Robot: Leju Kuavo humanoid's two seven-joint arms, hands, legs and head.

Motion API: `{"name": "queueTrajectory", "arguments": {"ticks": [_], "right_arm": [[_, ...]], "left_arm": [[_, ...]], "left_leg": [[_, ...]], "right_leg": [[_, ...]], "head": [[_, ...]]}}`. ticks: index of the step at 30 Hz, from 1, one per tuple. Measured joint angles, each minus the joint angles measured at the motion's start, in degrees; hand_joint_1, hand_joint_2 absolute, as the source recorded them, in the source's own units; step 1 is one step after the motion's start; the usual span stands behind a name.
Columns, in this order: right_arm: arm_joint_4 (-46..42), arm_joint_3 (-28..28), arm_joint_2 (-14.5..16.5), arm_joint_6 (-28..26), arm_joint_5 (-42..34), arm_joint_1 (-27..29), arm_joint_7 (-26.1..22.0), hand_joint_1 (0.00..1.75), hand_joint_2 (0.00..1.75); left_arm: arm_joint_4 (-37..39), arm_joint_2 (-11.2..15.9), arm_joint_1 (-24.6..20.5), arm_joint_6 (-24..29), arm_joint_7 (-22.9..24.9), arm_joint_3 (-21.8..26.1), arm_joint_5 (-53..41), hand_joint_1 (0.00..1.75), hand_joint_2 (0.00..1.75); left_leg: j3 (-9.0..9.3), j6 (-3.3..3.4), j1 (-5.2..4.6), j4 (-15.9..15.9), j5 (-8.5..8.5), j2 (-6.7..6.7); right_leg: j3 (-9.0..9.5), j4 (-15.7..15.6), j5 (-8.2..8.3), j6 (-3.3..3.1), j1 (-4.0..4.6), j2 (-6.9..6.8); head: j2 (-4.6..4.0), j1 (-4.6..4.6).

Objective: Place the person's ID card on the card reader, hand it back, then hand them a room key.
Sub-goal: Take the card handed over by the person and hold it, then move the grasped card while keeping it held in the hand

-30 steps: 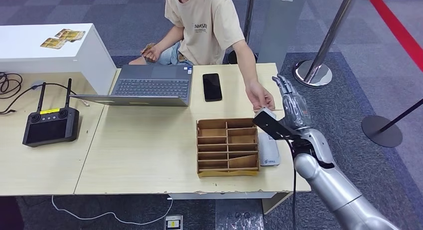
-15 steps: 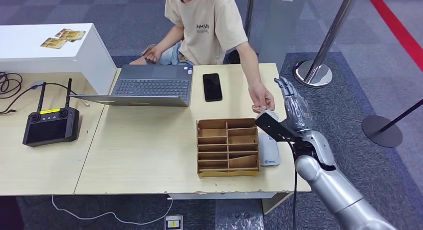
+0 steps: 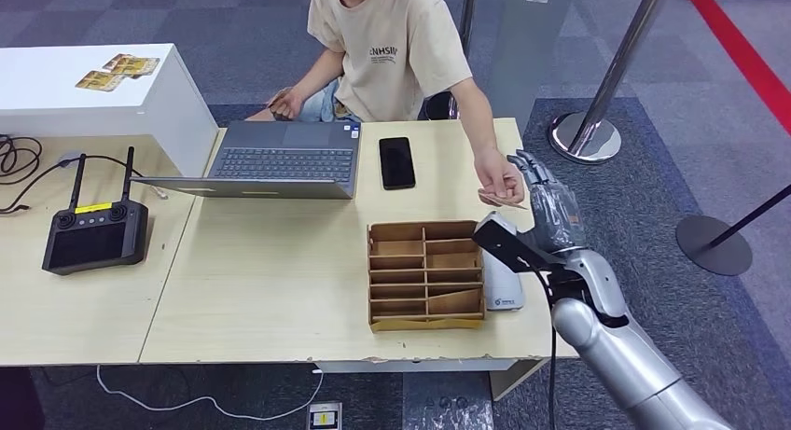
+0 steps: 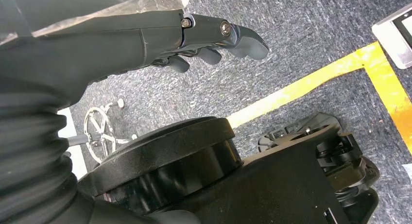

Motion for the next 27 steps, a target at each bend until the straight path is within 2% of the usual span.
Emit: {"name": "queueTrajectory", "arguments": {"ticks": [27], "right_arm": [[-0.3,-0.5,-0.2,1.0,-2.6,0.2,-1.6,1.75,1.75]], "left_arm": [[0.0,0.0,0.0,0.2,0.0,0.0,-0.5,0.0,1.75]], "left_leg": [[0.0,0.0,0.0,0.0,0.0,0.0]], "right_leg": [[0.0,0.0,0.0,0.0,0.0,0.0]], "head": [[0.0,-0.01]]}}
